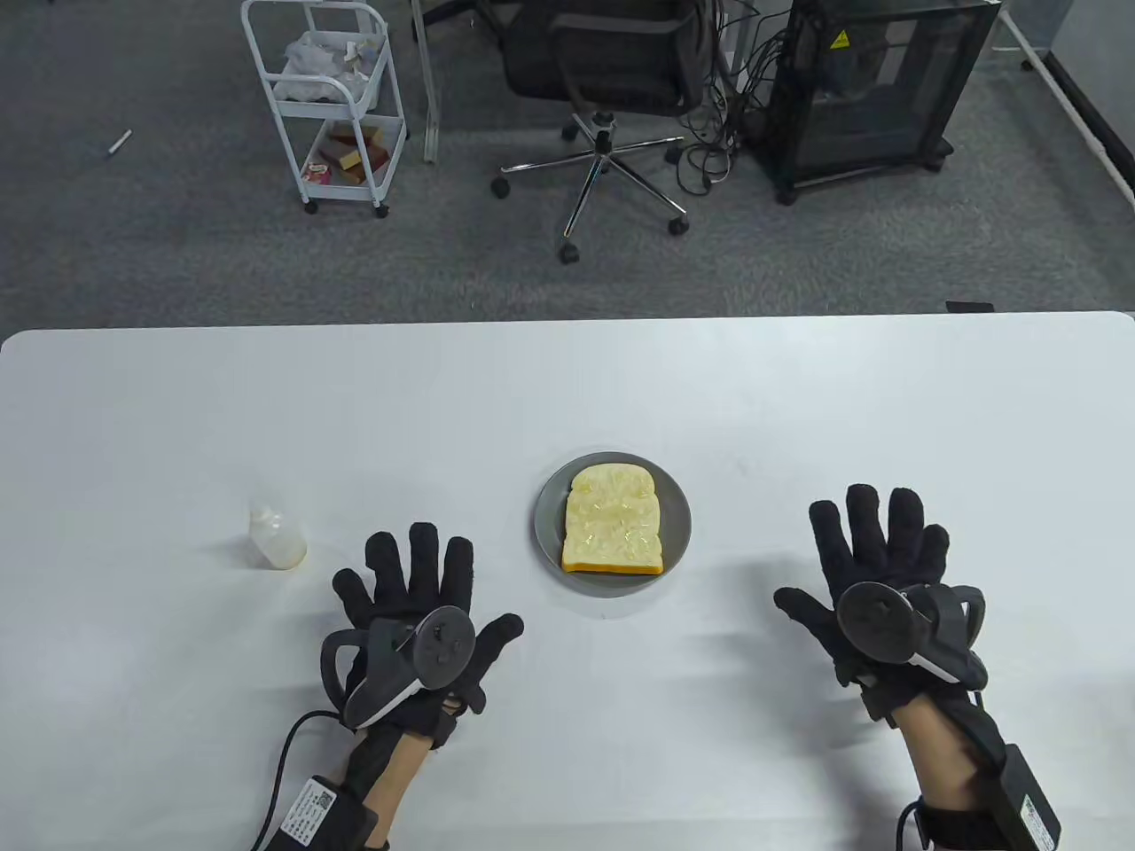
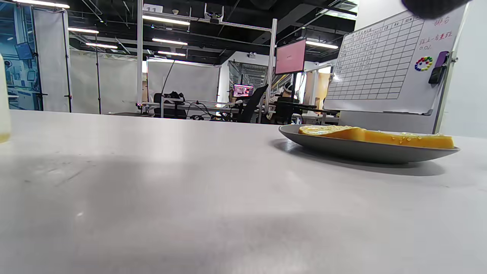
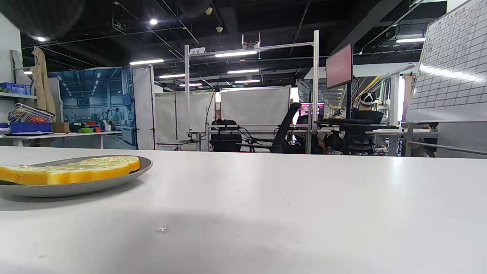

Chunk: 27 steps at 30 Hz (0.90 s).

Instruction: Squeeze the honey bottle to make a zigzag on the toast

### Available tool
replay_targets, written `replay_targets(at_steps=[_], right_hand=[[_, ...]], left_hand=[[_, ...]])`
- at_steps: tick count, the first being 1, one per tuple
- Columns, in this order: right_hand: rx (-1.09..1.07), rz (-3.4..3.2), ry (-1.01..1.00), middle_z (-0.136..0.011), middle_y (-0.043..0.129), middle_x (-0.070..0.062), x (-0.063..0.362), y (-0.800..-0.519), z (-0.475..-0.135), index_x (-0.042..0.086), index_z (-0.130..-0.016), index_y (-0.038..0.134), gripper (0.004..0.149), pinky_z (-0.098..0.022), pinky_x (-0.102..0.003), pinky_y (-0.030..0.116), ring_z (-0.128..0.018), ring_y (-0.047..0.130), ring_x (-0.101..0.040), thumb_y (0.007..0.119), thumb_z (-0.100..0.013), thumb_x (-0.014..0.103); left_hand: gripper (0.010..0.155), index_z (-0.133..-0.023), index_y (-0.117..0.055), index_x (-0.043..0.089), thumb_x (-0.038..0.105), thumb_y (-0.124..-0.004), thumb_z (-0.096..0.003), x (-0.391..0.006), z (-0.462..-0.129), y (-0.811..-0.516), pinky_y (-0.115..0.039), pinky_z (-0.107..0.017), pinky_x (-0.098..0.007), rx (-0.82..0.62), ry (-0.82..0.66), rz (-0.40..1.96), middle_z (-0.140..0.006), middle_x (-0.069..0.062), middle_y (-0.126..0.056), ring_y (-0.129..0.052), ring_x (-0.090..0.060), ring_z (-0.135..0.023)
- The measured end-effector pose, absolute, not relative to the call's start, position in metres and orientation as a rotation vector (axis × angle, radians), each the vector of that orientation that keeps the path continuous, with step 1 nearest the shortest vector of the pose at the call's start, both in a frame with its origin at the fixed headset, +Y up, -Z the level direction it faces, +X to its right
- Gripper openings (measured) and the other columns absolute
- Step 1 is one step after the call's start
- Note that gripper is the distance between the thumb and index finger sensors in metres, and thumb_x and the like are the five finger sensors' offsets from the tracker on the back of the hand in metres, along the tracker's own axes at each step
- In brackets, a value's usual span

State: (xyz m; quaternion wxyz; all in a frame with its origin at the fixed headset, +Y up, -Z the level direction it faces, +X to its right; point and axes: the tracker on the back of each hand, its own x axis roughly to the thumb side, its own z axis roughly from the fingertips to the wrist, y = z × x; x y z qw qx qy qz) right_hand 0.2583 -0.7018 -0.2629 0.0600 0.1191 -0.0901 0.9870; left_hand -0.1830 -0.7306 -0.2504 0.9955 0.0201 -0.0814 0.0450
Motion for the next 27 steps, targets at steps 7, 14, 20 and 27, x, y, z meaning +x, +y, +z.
replay_targets(at_steps=[7,14,20,27], right_hand=[[0.358,2.98,-0.257,-0.117,0.01,-0.025,0.257,-0.703,-0.263,0.015,-0.114,0.022,0.093,-0.059,-0.084,0.025,-0.095,0.007,-0.066,0.06,-0.049,0.07],[0.359,2.969,-0.194,-0.117,0.011,-0.025,0.256,-0.708,-0.265,0.014,-0.114,0.022,0.093,-0.059,-0.084,0.026,-0.095,0.008,-0.067,0.06,-0.049,0.069],[0.359,2.968,-0.18,-0.117,0.011,-0.026,0.254,-0.709,-0.265,0.014,-0.114,0.023,0.092,-0.059,-0.084,0.026,-0.095,0.009,-0.067,0.061,-0.049,0.068],[0.381,2.957,-0.159,-0.117,0.012,-0.026,0.25,-0.711,-0.265,0.014,-0.114,0.022,0.092,-0.06,-0.084,0.027,-0.095,0.009,-0.067,0.061,-0.049,0.068]], left_hand=[[0.09,-0.114,-0.024,0.028,0.084,-0.05,-0.0487,-0.185,-0.248,-0.726,-0.017,-0.063,-0.085,0.065,-0.162,0.111,-0.123,-0.014,-0.015,-0.016,-0.064,-0.105],[0.092,-0.113,-0.027,0.023,0.083,-0.056,-0.0493,-0.203,-0.243,-0.708,-0.032,-0.067,-0.08,0.22,-0.064,0.166,-0.12,-0.02,-0.031,-0.035,-0.063,-0.103],[0.096,-0.111,-0.025,0.021,0.081,-0.067,-0.0494,-0.232,-0.244,-0.698,-0.035,-0.067,-0.078,0.372,0.064,0.175,-0.119,-0.021,-0.032,-0.038,-0.063,-0.103],[0.106,-0.109,-0.022,0.01,0.077,-0.076,-0.0478,-0.273,-0.26,-0.707,-0.035,-0.067,-0.079,0.355,0.22,0.236,-0.117,-0.026,-0.033,-0.041,-0.064,-0.102]])
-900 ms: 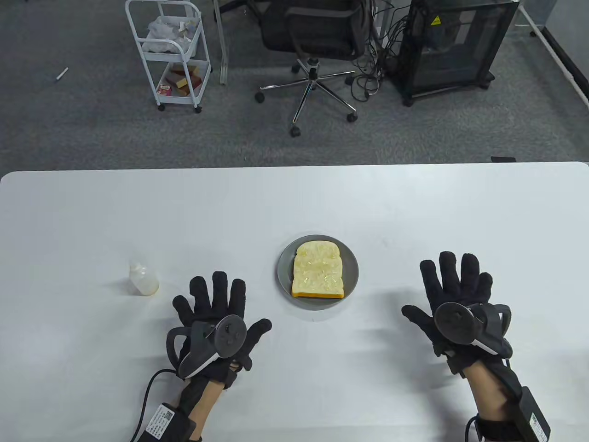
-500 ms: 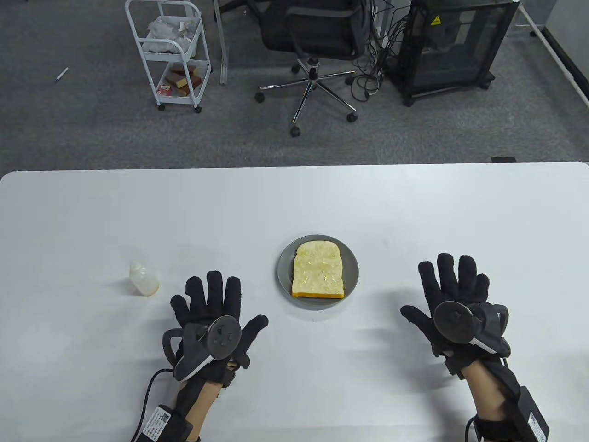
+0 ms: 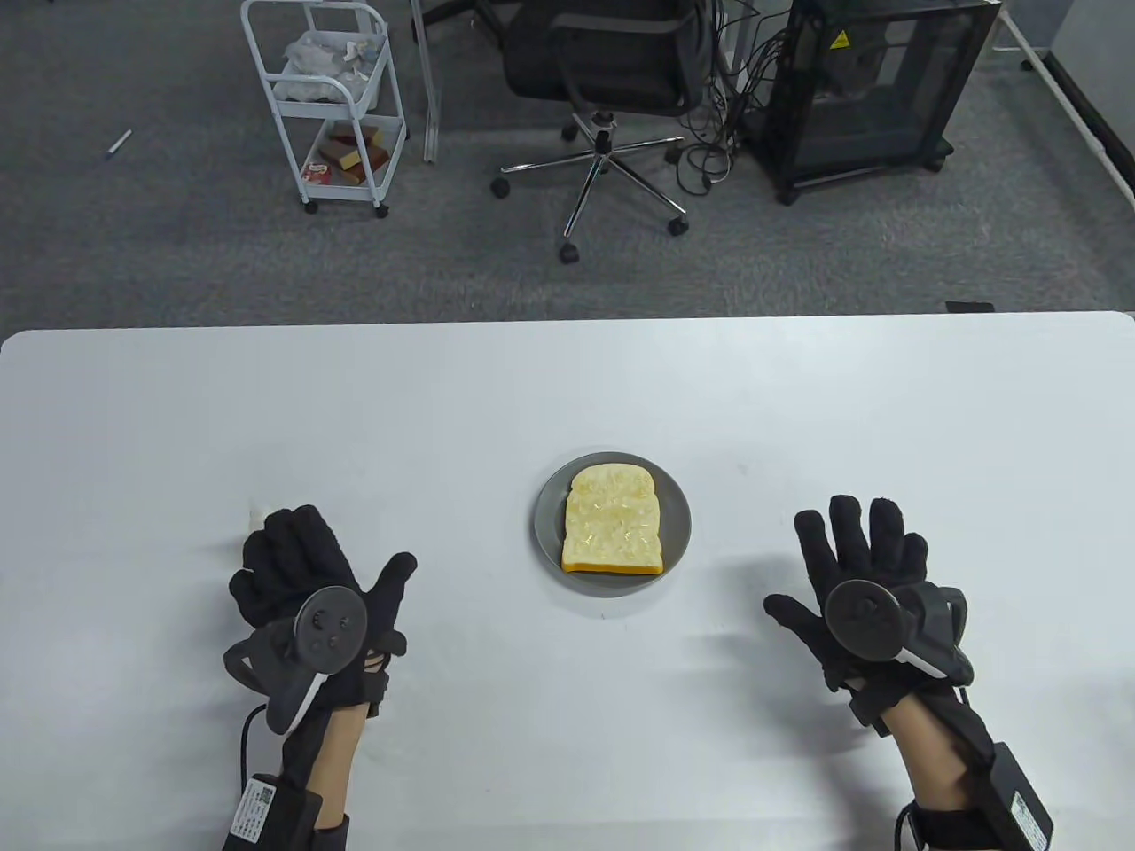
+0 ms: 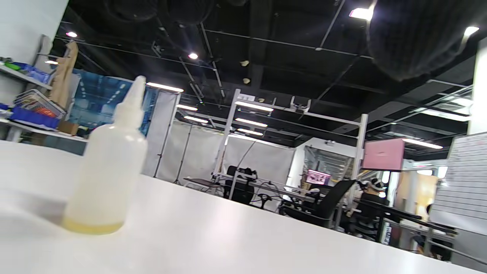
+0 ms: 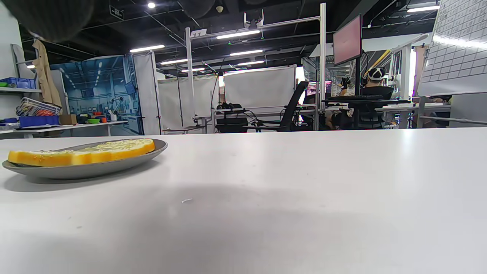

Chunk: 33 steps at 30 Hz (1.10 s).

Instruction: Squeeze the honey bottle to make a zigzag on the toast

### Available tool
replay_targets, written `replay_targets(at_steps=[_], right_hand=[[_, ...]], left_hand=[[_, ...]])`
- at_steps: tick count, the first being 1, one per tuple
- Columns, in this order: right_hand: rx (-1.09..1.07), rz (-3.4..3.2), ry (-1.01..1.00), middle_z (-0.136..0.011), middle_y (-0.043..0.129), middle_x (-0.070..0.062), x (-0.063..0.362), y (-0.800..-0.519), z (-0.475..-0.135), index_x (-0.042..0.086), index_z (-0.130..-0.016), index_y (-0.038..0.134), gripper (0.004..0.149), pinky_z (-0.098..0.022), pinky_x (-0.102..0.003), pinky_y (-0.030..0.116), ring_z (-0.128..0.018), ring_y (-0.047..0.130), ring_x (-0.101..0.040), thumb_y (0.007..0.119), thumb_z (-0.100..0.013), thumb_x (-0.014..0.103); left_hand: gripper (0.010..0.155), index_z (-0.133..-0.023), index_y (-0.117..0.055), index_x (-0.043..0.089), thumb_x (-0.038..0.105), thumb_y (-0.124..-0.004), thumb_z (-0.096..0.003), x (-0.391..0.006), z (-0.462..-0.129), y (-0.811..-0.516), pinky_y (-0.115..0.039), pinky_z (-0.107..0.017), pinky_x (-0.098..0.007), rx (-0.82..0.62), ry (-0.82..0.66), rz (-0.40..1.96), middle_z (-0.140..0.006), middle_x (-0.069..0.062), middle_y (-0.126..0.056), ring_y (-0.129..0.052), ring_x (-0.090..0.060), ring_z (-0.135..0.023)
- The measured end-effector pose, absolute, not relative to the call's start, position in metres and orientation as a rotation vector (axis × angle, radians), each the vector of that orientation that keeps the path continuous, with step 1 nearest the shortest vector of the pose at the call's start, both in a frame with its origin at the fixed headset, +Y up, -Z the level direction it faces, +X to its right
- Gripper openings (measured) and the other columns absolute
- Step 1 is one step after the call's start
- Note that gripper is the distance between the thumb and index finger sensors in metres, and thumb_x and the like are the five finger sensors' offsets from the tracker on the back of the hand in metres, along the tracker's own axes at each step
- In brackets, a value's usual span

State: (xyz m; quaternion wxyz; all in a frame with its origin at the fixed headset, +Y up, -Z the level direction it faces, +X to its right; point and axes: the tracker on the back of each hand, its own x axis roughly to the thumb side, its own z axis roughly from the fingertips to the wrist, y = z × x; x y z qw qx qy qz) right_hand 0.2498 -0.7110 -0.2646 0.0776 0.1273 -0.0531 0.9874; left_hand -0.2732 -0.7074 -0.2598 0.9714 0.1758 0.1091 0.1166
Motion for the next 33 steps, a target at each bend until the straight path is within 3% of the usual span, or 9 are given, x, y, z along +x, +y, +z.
replay_targets(at_steps=[11,18,24,33], right_hand=[[0.381,2.948,-0.107,-0.117,0.013,-0.026,0.247,-0.716,-0.269,0.013,-0.114,0.023,0.092,-0.06,-0.084,0.027,-0.095,0.009,-0.067,0.061,-0.05,0.067],[0.375,2.951,-0.072,-0.117,0.014,-0.026,0.247,-0.72,-0.271,0.013,-0.114,0.023,0.092,-0.06,-0.084,0.027,-0.095,0.01,-0.067,0.061,-0.05,0.067],[0.364,2.952,-0.057,-0.117,0.014,-0.026,0.247,-0.719,-0.271,0.013,-0.114,0.023,0.092,-0.06,-0.084,0.027,-0.095,0.01,-0.067,0.061,-0.05,0.067],[0.349,2.962,-0.034,-0.117,0.014,-0.026,0.248,-0.72,-0.271,0.013,-0.114,0.023,0.092,-0.06,-0.084,0.027,-0.095,0.01,-0.067,0.061,-0.05,0.067]], left_hand=[[0.113,-0.105,-0.017,0.005,0.074,-0.083,-0.0458,-0.331,-0.284,-0.729,-0.043,-0.068,-0.076,0.289,0.411,0.374,-0.114,-0.029,-0.032,-0.049,-0.062,-0.101],[0.113,-0.105,-0.023,0.001,0.072,-0.087,-0.0439,-0.359,-0.295,-0.737,-0.049,-0.068,-0.074,0.257,0.503,0.532,-0.111,-0.031,-0.041,-0.058,-0.061,-0.099],[0.105,-0.104,-0.038,0.002,0.067,-0.093,-0.0426,-0.371,-0.313,-0.746,-0.058,-0.067,-0.071,0.209,0.552,0.68,-0.107,-0.028,-0.059,-0.073,-0.055,-0.094],[0.098,-0.102,-0.044,0.005,0.063,-0.095,-0.0429,-0.37,-0.333,-0.757,-0.066,-0.063,-0.065,0.201,0.643,0.619,-0.103,-0.024,-0.067,-0.081,-0.051,-0.089]])
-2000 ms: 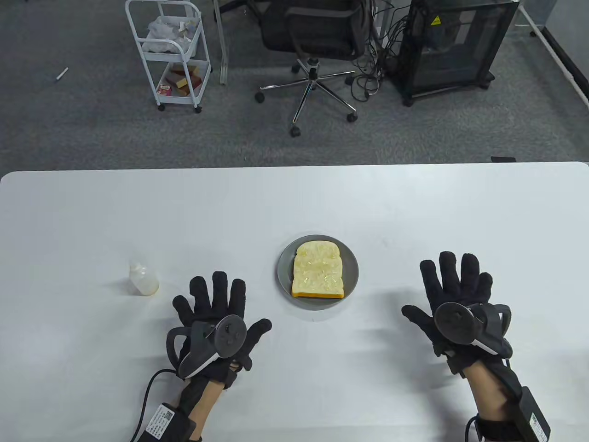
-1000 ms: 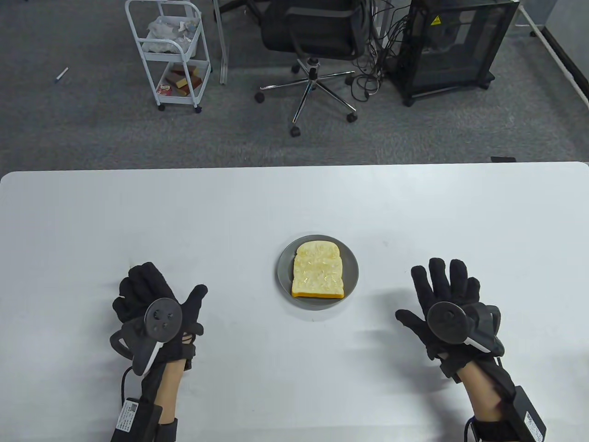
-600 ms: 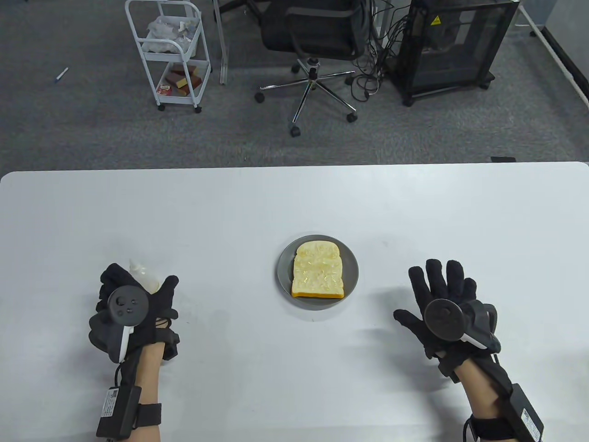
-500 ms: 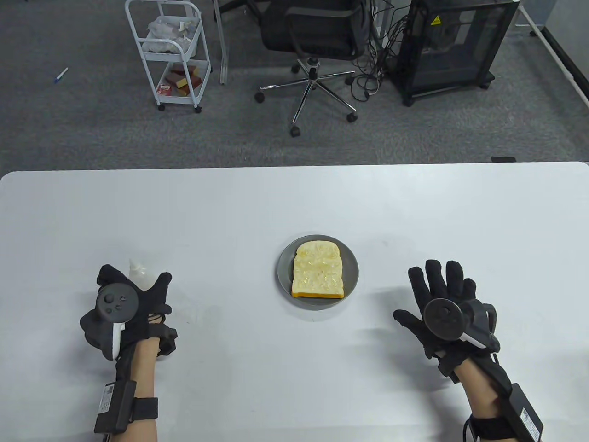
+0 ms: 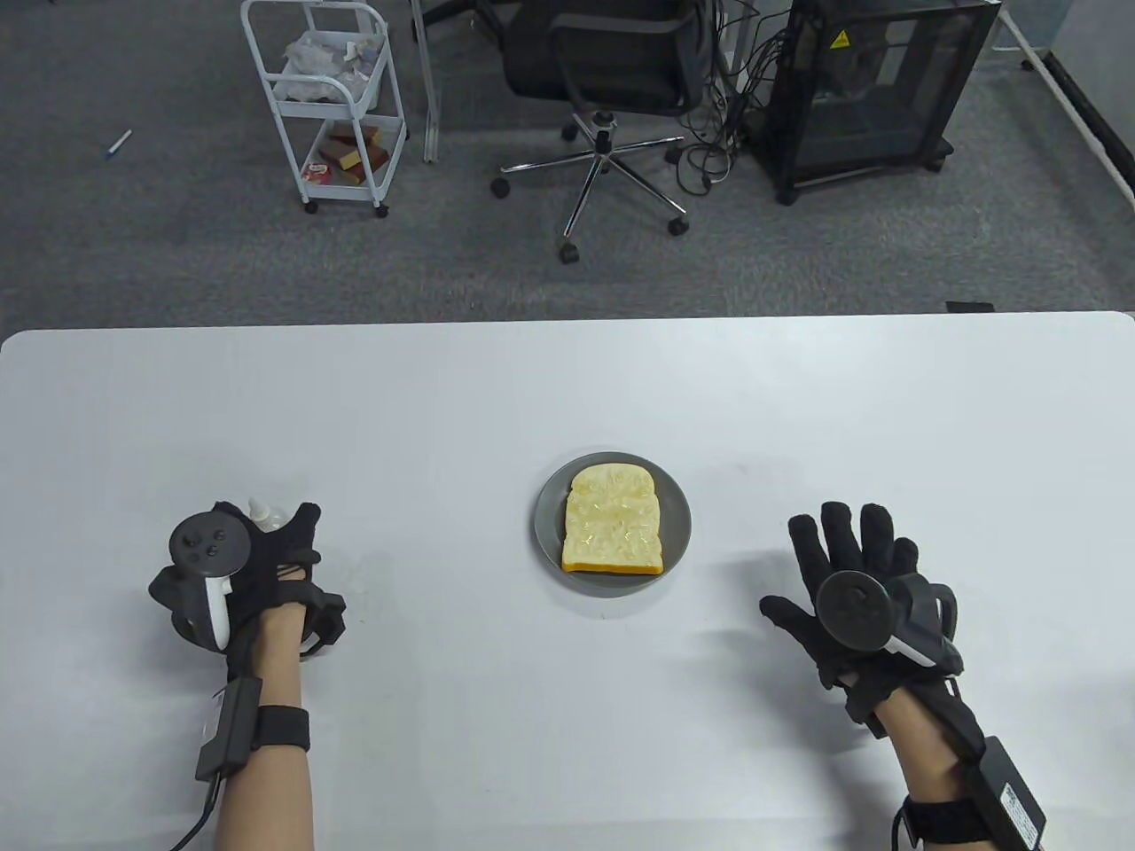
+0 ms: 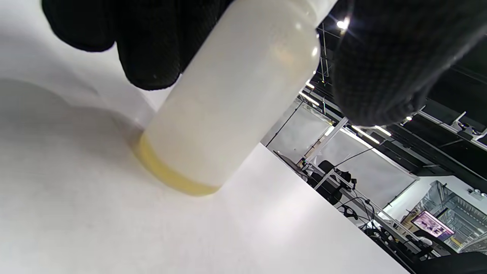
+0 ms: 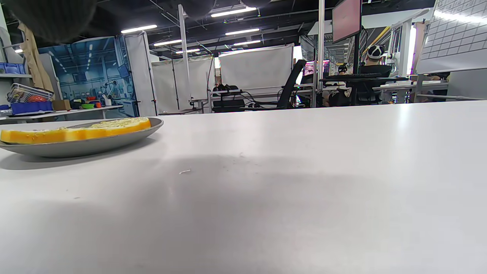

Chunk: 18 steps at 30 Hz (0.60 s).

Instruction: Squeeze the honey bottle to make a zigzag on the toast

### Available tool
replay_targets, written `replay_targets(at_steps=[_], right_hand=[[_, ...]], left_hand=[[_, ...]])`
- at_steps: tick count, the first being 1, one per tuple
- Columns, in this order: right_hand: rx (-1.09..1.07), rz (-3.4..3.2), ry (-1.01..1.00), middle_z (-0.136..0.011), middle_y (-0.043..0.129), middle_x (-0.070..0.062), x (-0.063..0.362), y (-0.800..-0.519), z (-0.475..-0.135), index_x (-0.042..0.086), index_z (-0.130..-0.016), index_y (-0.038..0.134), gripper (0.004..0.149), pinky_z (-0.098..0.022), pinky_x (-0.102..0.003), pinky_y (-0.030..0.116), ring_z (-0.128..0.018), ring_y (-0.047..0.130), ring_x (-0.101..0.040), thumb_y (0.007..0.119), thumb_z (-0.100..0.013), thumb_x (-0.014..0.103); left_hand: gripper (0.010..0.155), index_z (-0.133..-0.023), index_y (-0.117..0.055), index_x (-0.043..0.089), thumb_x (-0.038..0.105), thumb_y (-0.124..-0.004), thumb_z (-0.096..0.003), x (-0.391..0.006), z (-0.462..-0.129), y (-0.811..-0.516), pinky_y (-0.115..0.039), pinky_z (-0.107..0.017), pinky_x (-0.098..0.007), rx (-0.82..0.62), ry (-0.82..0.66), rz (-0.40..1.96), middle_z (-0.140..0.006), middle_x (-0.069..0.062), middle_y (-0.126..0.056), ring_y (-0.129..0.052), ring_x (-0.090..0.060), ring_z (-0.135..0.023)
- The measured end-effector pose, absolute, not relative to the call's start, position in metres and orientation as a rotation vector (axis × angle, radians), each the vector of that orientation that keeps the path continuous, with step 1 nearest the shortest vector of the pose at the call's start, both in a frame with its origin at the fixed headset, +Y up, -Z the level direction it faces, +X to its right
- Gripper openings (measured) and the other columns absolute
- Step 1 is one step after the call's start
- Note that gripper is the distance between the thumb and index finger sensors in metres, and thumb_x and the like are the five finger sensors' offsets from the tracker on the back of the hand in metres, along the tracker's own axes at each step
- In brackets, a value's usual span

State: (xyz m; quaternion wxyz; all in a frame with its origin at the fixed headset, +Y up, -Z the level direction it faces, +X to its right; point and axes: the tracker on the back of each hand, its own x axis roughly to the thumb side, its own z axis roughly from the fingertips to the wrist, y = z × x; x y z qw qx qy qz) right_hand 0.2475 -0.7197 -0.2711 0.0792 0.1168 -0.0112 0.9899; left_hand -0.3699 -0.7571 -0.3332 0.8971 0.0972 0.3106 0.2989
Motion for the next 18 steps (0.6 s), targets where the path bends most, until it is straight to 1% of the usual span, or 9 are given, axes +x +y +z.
replay_targets(at_steps=[3,6,8,10,13,14,18], right_hand=[[0.345,2.963,-0.027,-0.117,0.014,-0.026,0.248,-0.72,-0.272,0.013,-0.114,0.023,0.092,-0.06,-0.084,0.027,-0.095,0.01,-0.067,0.061,-0.05,0.067],[0.341,2.964,-0.014,-0.117,0.014,-0.026,0.248,-0.721,-0.273,0.013,-0.114,0.023,0.092,-0.06,-0.084,0.026,-0.095,0.009,-0.067,0.061,-0.05,0.067],[0.34,2.969,-0.015,-0.117,0.014,-0.026,0.248,-0.721,-0.273,0.013,-0.114,0.023,0.092,-0.06,-0.084,0.027,-0.095,0.01,-0.067,0.061,-0.05,0.067],[0.337,2.965,-0.018,-0.117,0.014,-0.026,0.249,-0.721,-0.273,0.013,-0.114,0.024,0.092,-0.06,-0.084,0.027,-0.095,0.01,-0.067,0.061,-0.05,0.067],[0.347,2.969,-0.017,-0.117,0.014,-0.026,0.247,-0.72,-0.274,0.013,-0.114,0.023,0.092,-0.06,-0.084,0.026,-0.095,0.009,-0.067,0.061,-0.05,0.067],[0.354,2.969,-0.026,-0.117,0.014,-0.026,0.246,-0.718,-0.273,0.013,-0.114,0.023,0.092,-0.06,-0.084,0.026,-0.095,0.009,-0.067,0.061,-0.05,0.067],[0.393,2.951,-0.052,-0.117,0.014,-0.026,0.24,-0.711,-0.271,0.013,-0.114,0.023,0.092,-0.06,-0.084,0.026,-0.095,0.009,-0.067,0.061,-0.05,0.066]], left_hand=[[0.097,-0.103,-0.044,0.005,0.064,-0.094,-0.0438,-0.366,-0.338,-0.761,-0.066,-0.063,-0.064,0.152,0.651,0.611,-0.103,-0.023,-0.067,-0.082,-0.051,-0.089],[0.084,-0.1,-0.05,0.007,0.055,-0.093,-0.0466,-0.364,-0.342,-0.763,-0.068,-0.062,-0.063,0.162,0.666,0.592,-0.1,-0.021,-0.073,-0.086,-0.049,-0.086],[0.081,-0.099,-0.052,0.008,0.053,-0.094,-0.0465,-0.362,-0.342,-0.764,-0.07,-0.061,-0.062,0.188,0.662,0.588,-0.098,-0.021,-0.075,-0.089,-0.048,-0.084],[0.08,-0.099,-0.054,0.008,0.053,-0.095,-0.046,-0.359,-0.341,-0.762,-0.07,-0.061,-0.062,0.197,0.654,0.586,-0.097,-0.021,-0.077,-0.09,-0.048,-0.084],[0.08,-0.098,-0.058,0.01,0.054,-0.098,-0.0443,-0.35,-0.337,-0.751,-0.07,-0.061,-0.062,0.239,0.588,0.572,-0.096,-0.019,-0.079,-0.091,-0.045,-0.083],[0.08,-0.097,-0.06,0.01,0.054,-0.099,-0.0431,-0.344,-0.335,-0.744,-0.07,-0.06,-0.063,0.277,0.545,0.564,-0.094,-0.019,-0.081,-0.092,-0.045,-0.082],[0.079,-0.098,-0.062,0.015,0.057,-0.1,-0.0426,-0.314,-0.325,-0.717,-0.07,-0.061,-0.062,0.316,0.398,0.551,-0.093,-0.014,-0.082,-0.092,-0.043,-0.083]])
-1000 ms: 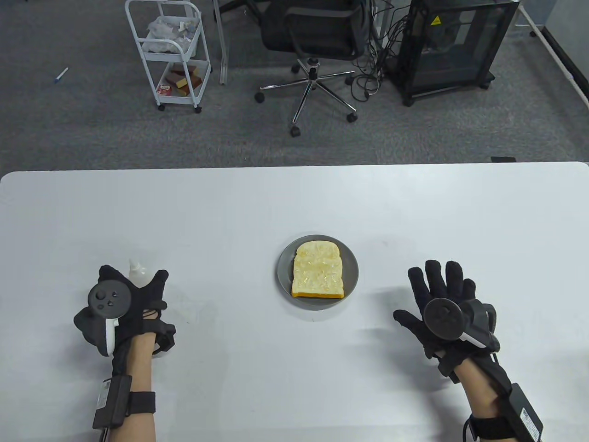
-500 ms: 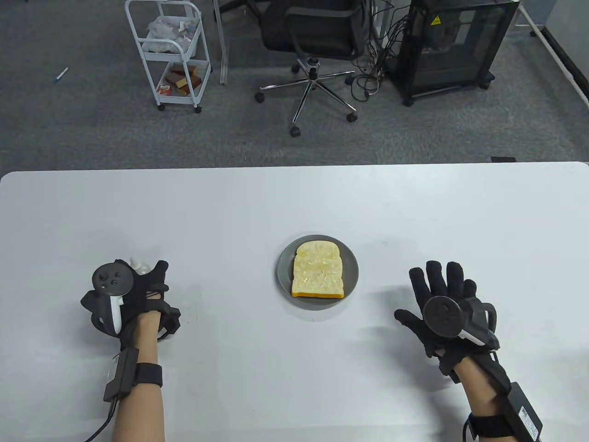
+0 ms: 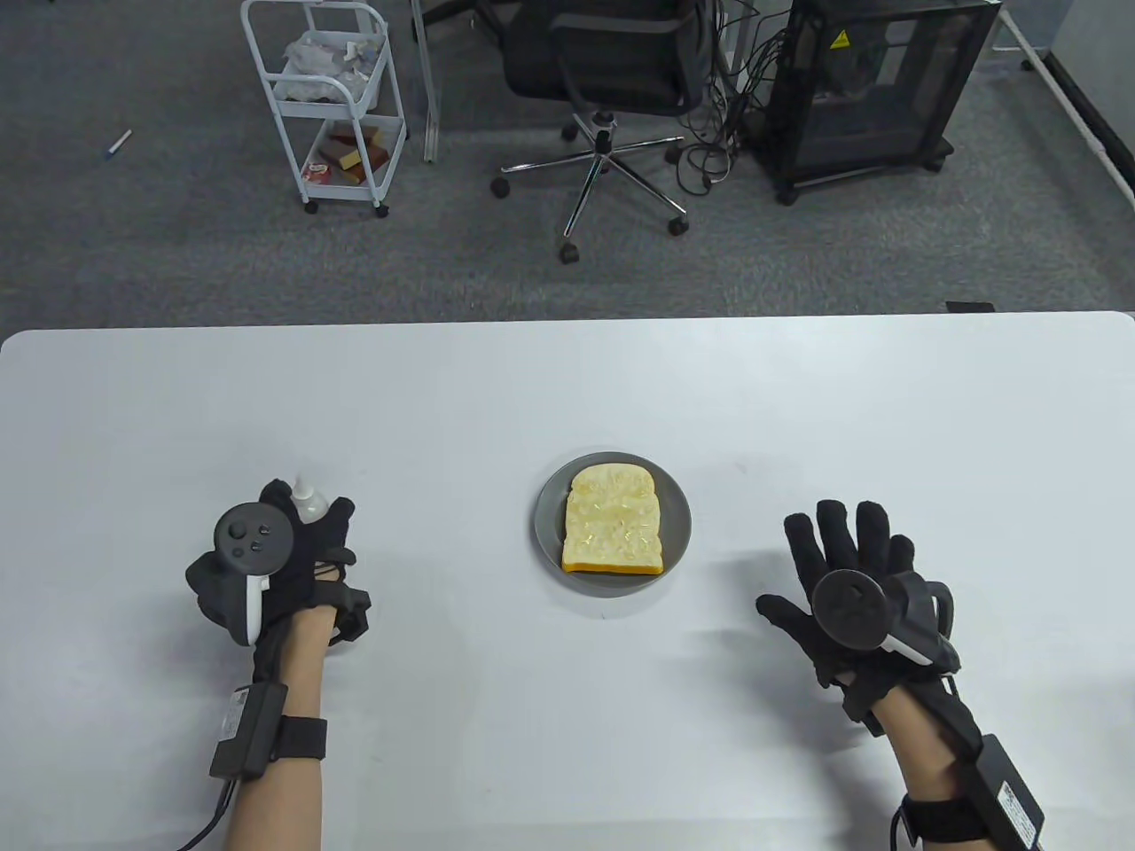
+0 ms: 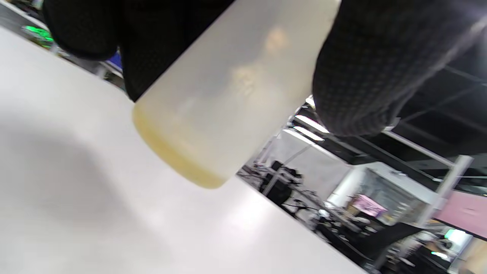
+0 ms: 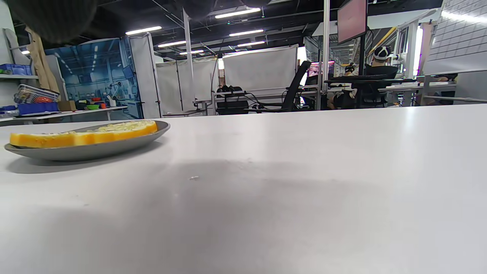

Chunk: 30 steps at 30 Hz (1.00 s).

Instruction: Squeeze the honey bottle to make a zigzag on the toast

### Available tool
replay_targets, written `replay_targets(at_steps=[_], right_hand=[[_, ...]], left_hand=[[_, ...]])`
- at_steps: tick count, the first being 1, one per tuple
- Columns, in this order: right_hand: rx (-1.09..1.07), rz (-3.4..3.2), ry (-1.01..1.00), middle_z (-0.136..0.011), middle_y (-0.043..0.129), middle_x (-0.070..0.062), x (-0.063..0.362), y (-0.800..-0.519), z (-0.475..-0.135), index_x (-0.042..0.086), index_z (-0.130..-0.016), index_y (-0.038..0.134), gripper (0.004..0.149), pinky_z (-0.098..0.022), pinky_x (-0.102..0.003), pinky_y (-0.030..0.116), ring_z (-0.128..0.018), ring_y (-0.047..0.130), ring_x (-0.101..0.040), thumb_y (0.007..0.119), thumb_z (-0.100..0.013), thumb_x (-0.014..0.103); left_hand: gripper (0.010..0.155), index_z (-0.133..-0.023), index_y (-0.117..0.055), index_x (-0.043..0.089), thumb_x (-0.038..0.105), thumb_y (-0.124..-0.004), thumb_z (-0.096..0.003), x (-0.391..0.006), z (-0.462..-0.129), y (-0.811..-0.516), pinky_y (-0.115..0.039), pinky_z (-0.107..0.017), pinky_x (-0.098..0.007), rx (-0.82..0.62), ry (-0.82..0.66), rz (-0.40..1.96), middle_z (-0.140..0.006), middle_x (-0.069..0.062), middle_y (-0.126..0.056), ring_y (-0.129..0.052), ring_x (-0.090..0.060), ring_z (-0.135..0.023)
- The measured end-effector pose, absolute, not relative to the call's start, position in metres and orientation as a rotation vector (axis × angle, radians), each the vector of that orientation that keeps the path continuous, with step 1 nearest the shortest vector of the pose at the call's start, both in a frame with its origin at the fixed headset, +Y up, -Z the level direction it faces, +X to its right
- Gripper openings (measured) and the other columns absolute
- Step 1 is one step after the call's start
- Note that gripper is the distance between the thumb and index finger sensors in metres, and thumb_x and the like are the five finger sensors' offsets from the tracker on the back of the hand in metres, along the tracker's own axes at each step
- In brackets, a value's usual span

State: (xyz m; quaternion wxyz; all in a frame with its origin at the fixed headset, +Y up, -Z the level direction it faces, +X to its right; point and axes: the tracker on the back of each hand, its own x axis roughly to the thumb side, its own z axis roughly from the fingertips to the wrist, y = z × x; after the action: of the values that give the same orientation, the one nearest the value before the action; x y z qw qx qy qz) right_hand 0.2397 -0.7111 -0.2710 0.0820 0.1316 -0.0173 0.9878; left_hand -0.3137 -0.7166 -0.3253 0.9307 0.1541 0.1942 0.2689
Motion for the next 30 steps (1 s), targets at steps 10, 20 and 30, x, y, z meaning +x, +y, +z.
replay_targets(at_steps=[10,20,30], right_hand=[[0.541,2.853,-0.138,-0.118,0.017,-0.026,0.209,-0.675,-0.263,0.013,-0.114,0.024,0.091,-0.061,-0.083,0.029,-0.096,0.012,-0.067,0.06,-0.05,0.067],[0.674,2.589,-0.392,-0.116,0.044,-0.026,0.171,-0.653,-0.26,0.014,-0.114,0.035,0.088,-0.063,-0.075,0.057,-0.099,0.051,-0.061,0.058,-0.049,0.068],[0.671,2.346,-0.589,-0.055,0.105,-0.013,0.151,-0.668,-0.239,0.008,-0.075,0.09,0.072,-0.016,-0.039,0.089,-0.028,0.105,-0.032,0.062,-0.048,0.068]], left_hand=[[0.078,-0.1,-0.063,0.019,0.056,-0.101,-0.0428,-0.19,-0.289,-0.664,-0.068,-0.062,-0.063,0.316,-0.075,0.65,-0.091,-0.012,-0.08,-0.089,-0.043,-0.083],[0.078,-0.099,-0.068,0.02,0.057,-0.104,-0.0407,-0.103,-0.26,-0.669,-0.072,-0.062,-0.061,0.214,-0.36,0.56,-0.089,-0.01,-0.083,-0.095,-0.039,-0.079],[0.077,-0.098,-0.071,0.02,0.057,-0.105,-0.0402,-0.077,-0.248,-0.693,-0.073,-0.062,-0.06,0.15,-0.484,0.447,-0.088,-0.009,-0.085,-0.097,-0.037,-0.077]])
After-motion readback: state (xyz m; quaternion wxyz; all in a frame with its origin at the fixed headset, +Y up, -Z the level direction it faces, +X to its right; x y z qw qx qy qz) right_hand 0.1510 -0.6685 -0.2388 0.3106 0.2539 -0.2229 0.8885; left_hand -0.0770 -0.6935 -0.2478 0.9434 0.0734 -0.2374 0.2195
